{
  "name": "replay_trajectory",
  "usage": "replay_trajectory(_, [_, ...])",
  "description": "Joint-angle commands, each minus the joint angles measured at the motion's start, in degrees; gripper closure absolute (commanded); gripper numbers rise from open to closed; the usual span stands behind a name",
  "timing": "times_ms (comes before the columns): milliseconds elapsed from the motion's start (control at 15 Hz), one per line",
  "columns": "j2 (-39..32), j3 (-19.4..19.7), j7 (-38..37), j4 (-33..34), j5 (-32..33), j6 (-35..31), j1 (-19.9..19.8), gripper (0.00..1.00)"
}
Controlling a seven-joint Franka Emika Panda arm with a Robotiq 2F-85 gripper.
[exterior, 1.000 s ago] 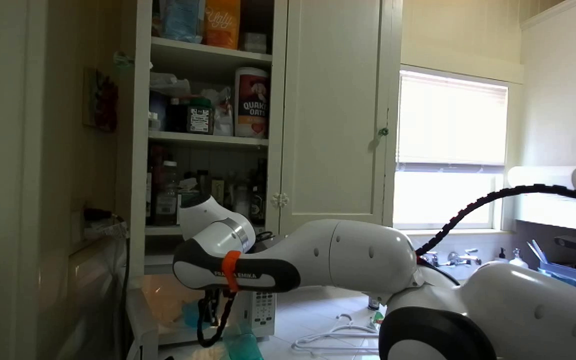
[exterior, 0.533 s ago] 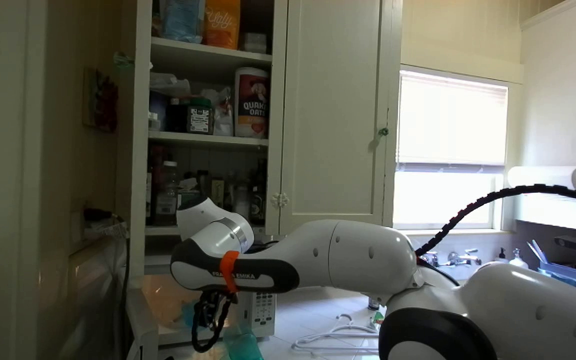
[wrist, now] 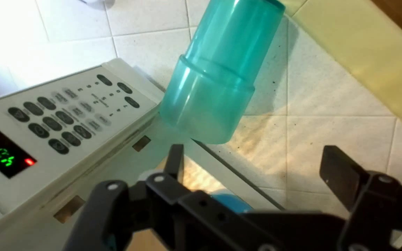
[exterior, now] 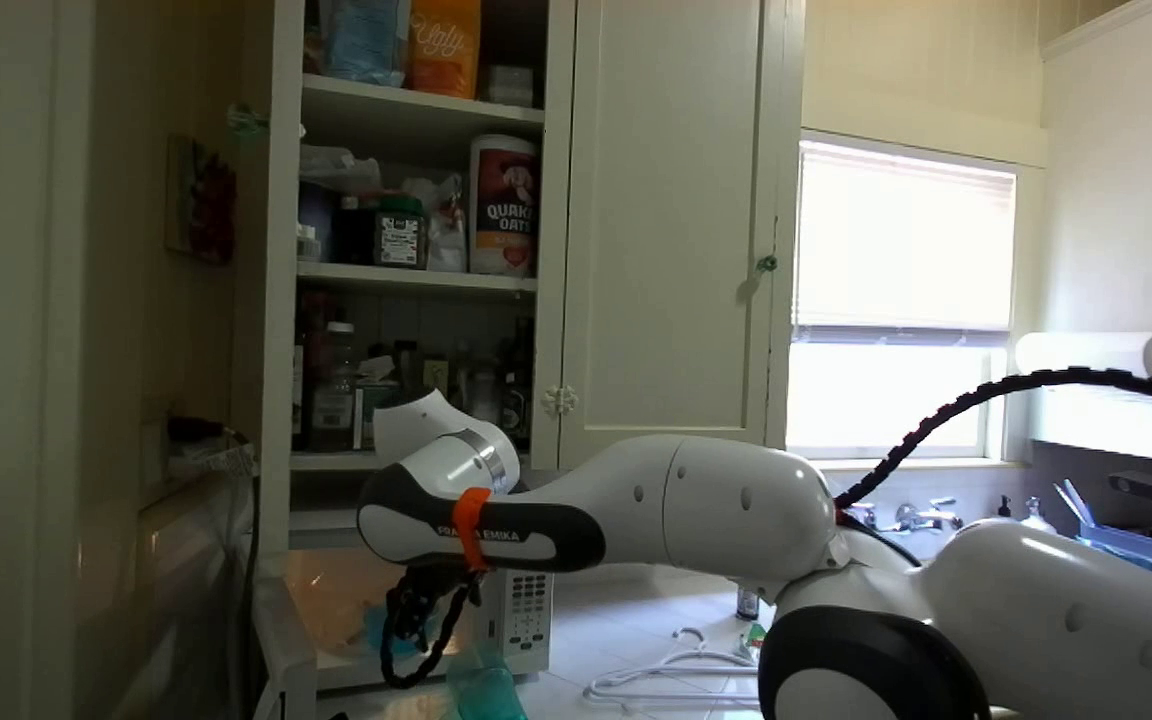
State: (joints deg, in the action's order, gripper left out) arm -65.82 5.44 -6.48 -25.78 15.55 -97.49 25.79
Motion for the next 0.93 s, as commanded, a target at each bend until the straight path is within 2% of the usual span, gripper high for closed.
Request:
replay_trajectory(0, [-0.7,-1.2,-8.0,0.0,-3.7,-1.6,-2.4,0.00])
replay_trajectory(533, [-2.2,-3.0,-26.3,0.3,-10.1,-2.6,-5.3,0.00])
replay_trajectory(667, [-2.1,-3.4,-25.2,0.3,-10.7,-2.8,-5.4,0.00])
replay_trajectory(733, [-2.0,-4.3,-20.0,0.2,-10.8,-4.5,-5.6,0.00])
replay_trajectory(800, [-1.5,-2.5,-23.3,-0.1,-9.4,-2.3,-4.8,0.00])
replay_trajectory(867, [-1.4,-2.9,-22.1,-0.3,-9.5,-3.0,-4.9,0.00])
